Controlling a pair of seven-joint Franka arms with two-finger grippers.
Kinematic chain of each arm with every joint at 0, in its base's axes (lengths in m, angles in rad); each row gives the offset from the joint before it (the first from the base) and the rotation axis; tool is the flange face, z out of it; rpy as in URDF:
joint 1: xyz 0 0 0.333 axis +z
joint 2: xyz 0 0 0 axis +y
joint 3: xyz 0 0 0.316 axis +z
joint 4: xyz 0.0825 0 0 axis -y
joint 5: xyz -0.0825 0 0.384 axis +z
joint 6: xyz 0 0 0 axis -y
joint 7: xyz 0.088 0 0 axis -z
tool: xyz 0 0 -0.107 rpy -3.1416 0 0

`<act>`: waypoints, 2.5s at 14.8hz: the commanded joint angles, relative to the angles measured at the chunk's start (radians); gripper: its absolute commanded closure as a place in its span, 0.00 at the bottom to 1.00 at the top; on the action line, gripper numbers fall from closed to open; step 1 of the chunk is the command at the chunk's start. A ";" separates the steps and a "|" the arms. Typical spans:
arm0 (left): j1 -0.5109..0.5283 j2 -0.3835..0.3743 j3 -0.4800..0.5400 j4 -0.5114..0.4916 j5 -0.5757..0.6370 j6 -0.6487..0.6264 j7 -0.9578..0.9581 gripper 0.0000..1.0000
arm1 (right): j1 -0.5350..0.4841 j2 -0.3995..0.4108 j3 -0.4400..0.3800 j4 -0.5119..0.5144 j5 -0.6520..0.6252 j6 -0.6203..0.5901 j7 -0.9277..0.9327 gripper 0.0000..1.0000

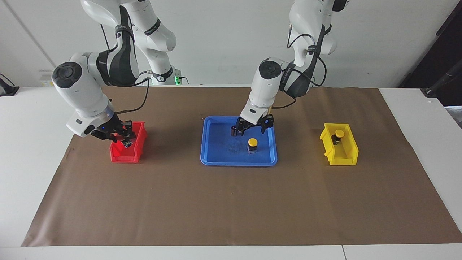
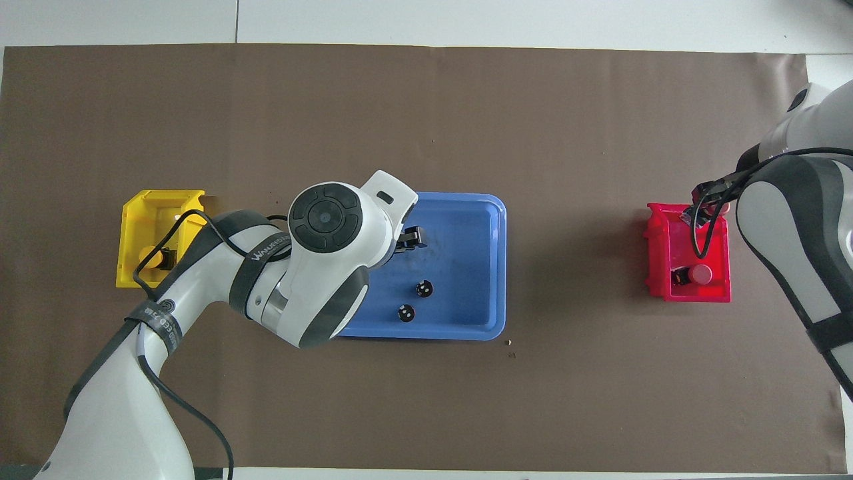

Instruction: Sort red and yellow buttons by color

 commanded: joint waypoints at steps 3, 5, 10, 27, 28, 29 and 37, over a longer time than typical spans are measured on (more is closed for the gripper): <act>-0.012 0.033 0.022 0.017 0.007 0.021 -0.015 0.17 | -0.048 -0.104 0.012 -0.227 0.025 0.197 -0.069 0.87; -0.009 0.040 0.023 0.018 0.007 0.023 -0.014 0.26 | -0.049 -0.124 0.010 -0.289 0.027 0.258 -0.069 0.87; 0.005 0.053 0.026 0.045 0.012 0.037 -0.014 0.33 | -0.051 -0.140 0.010 -0.407 0.027 0.419 -0.068 0.87; 0.377 -0.052 0.092 0.264 0.001 -0.459 0.635 0.99 | -0.048 -0.141 0.009 0.002 0.025 -0.127 -0.071 0.00; 0.440 -0.051 0.091 0.261 0.001 -0.440 0.717 0.99 | -0.048 -0.143 0.010 0.057 0.025 -0.195 -0.068 0.00; 0.507 -0.052 0.091 0.247 0.000 -0.408 0.798 0.99 | -0.048 -0.154 0.010 0.109 0.025 -0.259 -0.066 0.00; 0.608 -0.123 0.091 -0.032 -0.002 -0.124 0.911 0.99 | -0.052 -0.161 -0.003 0.303 0.025 -0.439 -0.032 0.00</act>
